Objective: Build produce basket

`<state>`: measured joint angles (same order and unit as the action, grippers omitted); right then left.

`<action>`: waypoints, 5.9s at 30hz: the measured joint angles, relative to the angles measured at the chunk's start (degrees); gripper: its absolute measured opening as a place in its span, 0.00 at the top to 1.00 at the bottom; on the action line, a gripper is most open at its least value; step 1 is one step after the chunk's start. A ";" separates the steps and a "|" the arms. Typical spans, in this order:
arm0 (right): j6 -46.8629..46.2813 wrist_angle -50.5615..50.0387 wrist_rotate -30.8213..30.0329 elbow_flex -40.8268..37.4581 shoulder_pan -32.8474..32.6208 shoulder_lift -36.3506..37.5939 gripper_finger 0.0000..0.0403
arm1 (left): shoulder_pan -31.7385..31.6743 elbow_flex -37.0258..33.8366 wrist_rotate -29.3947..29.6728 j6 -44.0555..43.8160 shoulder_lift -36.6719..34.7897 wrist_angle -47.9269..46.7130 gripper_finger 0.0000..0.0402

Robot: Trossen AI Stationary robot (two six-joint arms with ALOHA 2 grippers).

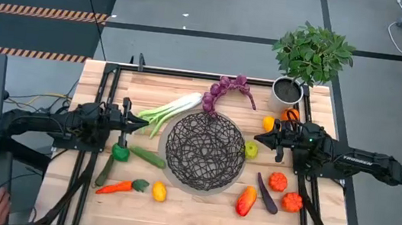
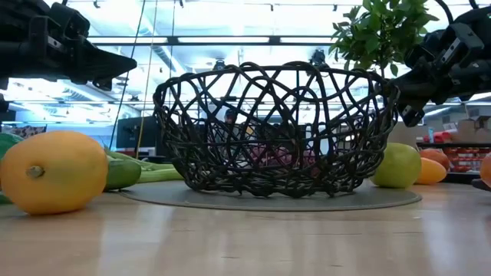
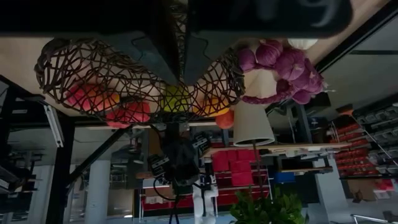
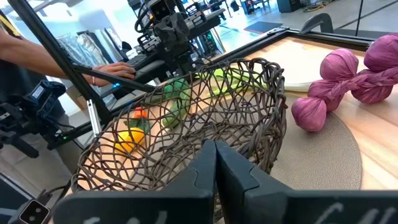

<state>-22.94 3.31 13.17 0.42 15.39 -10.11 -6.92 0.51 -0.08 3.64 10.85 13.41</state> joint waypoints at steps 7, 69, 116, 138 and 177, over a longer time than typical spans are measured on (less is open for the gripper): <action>0.00 0.00 0.00 -0.01 -0.01 0.00 0.97 | 0.00 -0.02 0.00 0.00 -0.01 0.00 0.93; 0.02 0.00 0.00 -0.01 0.00 0.00 0.97 | 0.00 0.00 -0.01 0.00 0.00 -0.01 0.92; 0.16 6.87 -6.12 -0.02 0.49 0.00 0.97 | -1.37 61.68 -3.56 -34.40 49.87 -20.76 0.92; 3.34 16.53 -9.47 33.22 5.77 -18.64 0.97 | -3.14 76.09 -3.64 -33.43 63.79 -21.98 0.91; -33.17 -17.53 33.36 63.35 6.74 -71.94 0.97 | -9.38 76.11 -11.77 -15.77 52.94 -73.65 0.67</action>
<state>-56.10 -14.22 46.52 63.77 22.13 -82.04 -16.30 76.62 -11.85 -12.13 63.79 -60.25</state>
